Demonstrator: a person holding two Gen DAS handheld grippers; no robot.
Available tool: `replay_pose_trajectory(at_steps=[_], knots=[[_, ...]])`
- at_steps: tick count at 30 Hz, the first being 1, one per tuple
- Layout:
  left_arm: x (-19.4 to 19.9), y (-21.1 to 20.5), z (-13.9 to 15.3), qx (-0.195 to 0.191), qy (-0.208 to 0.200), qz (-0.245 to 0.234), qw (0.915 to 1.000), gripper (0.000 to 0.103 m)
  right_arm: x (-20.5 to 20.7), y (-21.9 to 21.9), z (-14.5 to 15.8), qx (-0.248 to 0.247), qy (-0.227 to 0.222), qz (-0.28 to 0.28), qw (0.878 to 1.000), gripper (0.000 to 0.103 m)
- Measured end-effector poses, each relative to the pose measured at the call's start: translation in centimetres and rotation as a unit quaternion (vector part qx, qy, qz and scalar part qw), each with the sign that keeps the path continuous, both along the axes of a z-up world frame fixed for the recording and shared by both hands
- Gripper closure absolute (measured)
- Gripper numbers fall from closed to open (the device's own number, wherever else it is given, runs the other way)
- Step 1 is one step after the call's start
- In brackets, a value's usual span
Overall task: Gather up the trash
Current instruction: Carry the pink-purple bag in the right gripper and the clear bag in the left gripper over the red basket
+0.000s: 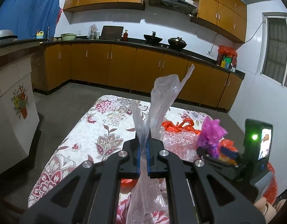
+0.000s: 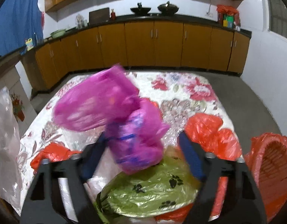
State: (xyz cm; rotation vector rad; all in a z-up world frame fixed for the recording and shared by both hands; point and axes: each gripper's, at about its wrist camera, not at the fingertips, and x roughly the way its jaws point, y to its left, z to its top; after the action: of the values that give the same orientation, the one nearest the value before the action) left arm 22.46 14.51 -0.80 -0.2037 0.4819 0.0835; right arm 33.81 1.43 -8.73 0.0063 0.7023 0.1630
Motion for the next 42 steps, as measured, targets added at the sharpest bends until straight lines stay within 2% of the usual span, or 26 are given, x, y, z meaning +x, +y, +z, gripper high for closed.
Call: replay_pose_trajectory(at_steps=[1,2,5,15,23,34,42], knots=[[0.0,0.0,0.0,0.000,0.000,0.000,1.0000,0.097,0.1,0.1,-0.3,0.000,0.010,0.003,1.000,0.050],[0.1,-0.1,0.1,0.000,0.001,0.000,1.0000,0.096,0.2,0.0,-0.5,0.001,0.015,0.003,1.000,0.054],[0.2,-0.2,0.2,0.001,0.000,-0.001,1.0000,0.096,-0.1,-0.3,-0.5,0.015,0.018,0.003,1.000,0.059],[-0.1,-1.4,0.7,0.000,-0.004,-0.021,0.9998,0.097,-2.6,-2.2,3.1,0.048,-0.035,0.008,0.998,0.060],[-0.5,-4.5,2.2,-0.004,-0.017,-0.062,0.9979,0.097,-5.3,-6.3,5.4,0.052,-0.059,-0.018,0.997,0.060],[-0.8,-10.4,3.6,-0.013,-0.025,-0.135,0.9905,0.097,-8.9,-12.7,5.2,0.012,-0.057,-0.088,0.994,0.060],[-0.1,-17.1,2.7,-0.026,-0.012,-0.208,0.9777,0.097,-10.9,-18.9,4.4,0.000,-0.041,-0.157,0.987,0.060]])
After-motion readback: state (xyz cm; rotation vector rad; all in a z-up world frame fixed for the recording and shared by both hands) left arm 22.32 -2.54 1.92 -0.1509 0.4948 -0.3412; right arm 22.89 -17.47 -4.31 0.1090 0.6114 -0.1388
